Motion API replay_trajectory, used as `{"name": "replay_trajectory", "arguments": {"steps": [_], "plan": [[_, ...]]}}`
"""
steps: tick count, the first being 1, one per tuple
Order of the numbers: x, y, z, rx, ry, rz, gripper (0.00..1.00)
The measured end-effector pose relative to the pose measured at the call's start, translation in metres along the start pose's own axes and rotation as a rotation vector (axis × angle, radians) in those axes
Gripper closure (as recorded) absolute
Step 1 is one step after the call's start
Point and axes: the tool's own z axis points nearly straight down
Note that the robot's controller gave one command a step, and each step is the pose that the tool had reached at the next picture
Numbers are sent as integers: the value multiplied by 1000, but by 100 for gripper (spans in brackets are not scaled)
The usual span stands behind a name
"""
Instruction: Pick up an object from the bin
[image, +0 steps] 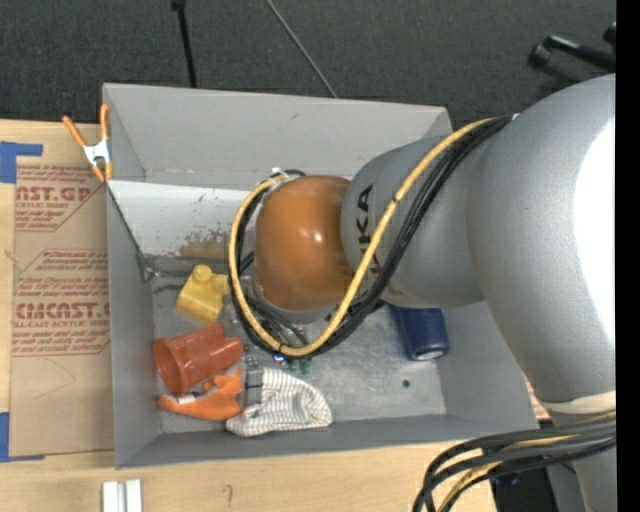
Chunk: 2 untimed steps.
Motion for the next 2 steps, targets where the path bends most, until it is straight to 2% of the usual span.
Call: {"name": "replay_trajectory", "arguments": {"steps": [1, 2], "plan": [[-13, 6, 28, 0, -2, 54, 0], [-30, 25, 47, 18, 8, 113, 100]]}}
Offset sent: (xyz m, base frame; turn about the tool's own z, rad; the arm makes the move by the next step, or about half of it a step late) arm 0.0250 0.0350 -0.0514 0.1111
